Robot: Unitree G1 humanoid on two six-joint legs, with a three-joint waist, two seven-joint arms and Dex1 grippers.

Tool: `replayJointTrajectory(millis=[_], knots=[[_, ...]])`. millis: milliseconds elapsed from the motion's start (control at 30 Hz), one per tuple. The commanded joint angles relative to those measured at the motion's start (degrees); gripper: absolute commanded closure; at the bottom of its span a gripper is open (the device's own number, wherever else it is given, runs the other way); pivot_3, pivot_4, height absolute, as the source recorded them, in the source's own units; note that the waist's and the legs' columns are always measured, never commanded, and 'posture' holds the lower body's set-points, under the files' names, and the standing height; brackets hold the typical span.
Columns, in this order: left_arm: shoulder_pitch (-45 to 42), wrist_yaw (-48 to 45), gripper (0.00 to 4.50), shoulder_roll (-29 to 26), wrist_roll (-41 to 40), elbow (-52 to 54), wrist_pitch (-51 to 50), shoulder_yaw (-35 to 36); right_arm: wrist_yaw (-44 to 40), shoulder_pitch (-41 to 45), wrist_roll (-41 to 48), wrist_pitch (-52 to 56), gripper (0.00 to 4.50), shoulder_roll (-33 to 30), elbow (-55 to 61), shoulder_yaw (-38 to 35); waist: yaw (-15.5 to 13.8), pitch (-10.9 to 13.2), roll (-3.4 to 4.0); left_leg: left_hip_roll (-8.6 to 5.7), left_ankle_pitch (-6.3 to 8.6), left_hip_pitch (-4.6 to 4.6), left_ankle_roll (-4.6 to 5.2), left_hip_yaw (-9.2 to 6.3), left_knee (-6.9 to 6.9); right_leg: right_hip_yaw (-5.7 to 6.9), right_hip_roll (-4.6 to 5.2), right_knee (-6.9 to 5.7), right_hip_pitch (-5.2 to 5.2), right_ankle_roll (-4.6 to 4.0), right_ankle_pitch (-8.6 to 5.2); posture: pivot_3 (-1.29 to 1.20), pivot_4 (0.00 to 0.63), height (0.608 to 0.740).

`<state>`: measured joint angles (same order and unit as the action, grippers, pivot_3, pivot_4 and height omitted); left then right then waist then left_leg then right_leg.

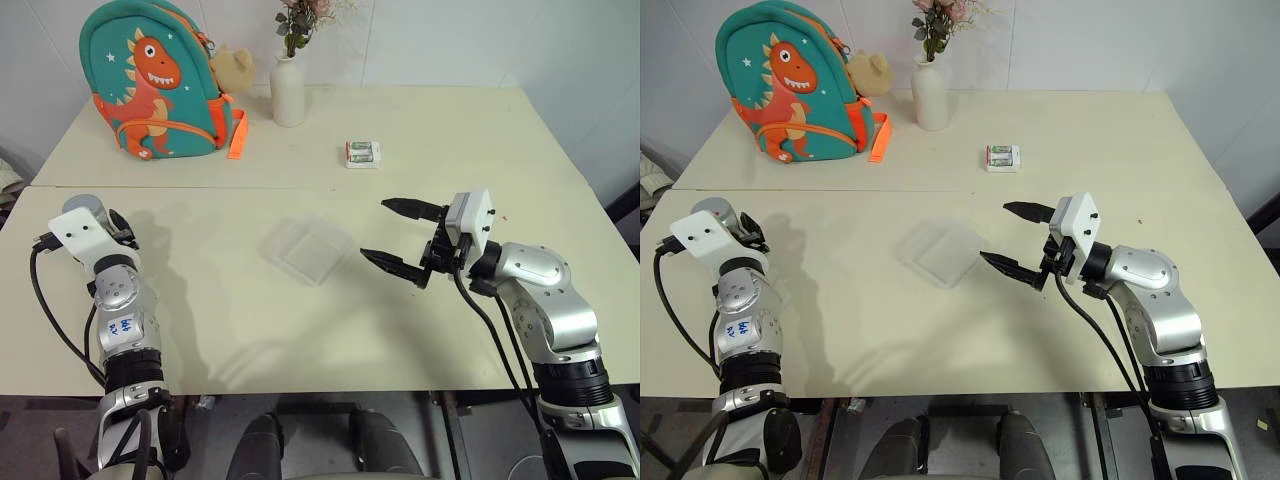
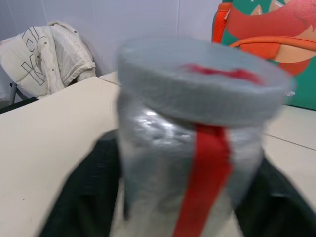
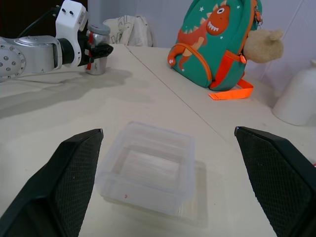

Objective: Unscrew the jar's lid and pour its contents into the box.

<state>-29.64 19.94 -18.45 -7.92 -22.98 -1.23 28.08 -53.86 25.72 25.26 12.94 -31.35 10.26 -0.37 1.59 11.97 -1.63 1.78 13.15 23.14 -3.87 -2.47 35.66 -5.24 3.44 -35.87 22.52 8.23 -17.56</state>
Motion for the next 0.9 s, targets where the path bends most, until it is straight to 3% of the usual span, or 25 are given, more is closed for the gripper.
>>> replayJointTrajectory(millis=[33,133,267,400,533,700,900], knots=[[0.3,-0.6,2.52,0.2,-0.8,4.4,0.3,-0.1,0.3,-0.4,1.0,-0.5,0.0,-0.4,2.3,-1.7,0.0,0.0,0.0,0.0,0.0,0.0,0.0,0.0,0.0,0.0,0.0,0.0,0.0,0.0,0.0,0.0,0.15,0.74],[1.0,-6.3,2.52,0.6,-2.8,8.3,1.9,-2.3,0.3,-0.9,0.9,-0.4,0.0,-0.6,2.5,-1.8,0.0,0.0,0.0,0.0,0.0,0.02,-0.01,0.0,-0.01,0.0,0.0,0.03,0.0,0.0,0.0,0.0,0.15,0.74],[2.0,-26.7,2.52,-0.5,-12.8,18.2,-0.4,-8.3,1.2,-1.7,1.0,0.4,0.0,-1.0,3.6,-2.5,-0.2,0.0,-0.01,0.0,-0.02,0.05,-0.04,0.0,-0.05,0.02,0.0,0.06,0.0,0.0,0.0,0.0,0.15,0.74],[6.3,-46.5,2.52,-9.2,-13.6,24.3,-3.5,-17.2,1.3,-2.4,0.8,3.2,0.0,-3.6,5.9,-2.5,0.1,0.0,0.03,0.0,-0.02,0.03,-0.06,0.02,-0.17,0.0,0.01,0.17,0.01,-0.03,-0.01,0.0,0.15,0.74],[5.4,-64.0,2.52,-13.3,-19.8,24.9,-8.7,-23.1,4.6,-1.3,2.2,10.3,0.0,-4.6,11.2,-1.4,0.4,0.0,0.04,0.06,-0.03,-0.14,-0.04,0.12,-0.51,-0.04,-0.02,0.17,0.08,-0.22,-0.12,0.0,0.15,0.74],[0.2,-73.7,2.52,-11.9,-18.9,23.1,-10.5,-30.1,10.5,4.2,5.2,19.9,0.0,-1.0,16.5,1.3,0.2,0.0,0.07,0.07,-0.03,0.0,-0.04,0.06,-0.5,-0.01,-0.03,0.14,0.18,-0.26,-0.15,0.0,0.15,0.74],[-2.9,-77.8,2.52,-8.7,-19.4,23.2,-12.4,-32.6,15.1,9.0,6.7,25.7,0.0,4.0,18.2,4.2,0.1,0.0,0.07,0.07,-0.02,0.05,-0.01,0.02,-0.51,0.0,-0.03,0.19,0.2,-0.22,-0.16,0.0,0.15,0.74]])
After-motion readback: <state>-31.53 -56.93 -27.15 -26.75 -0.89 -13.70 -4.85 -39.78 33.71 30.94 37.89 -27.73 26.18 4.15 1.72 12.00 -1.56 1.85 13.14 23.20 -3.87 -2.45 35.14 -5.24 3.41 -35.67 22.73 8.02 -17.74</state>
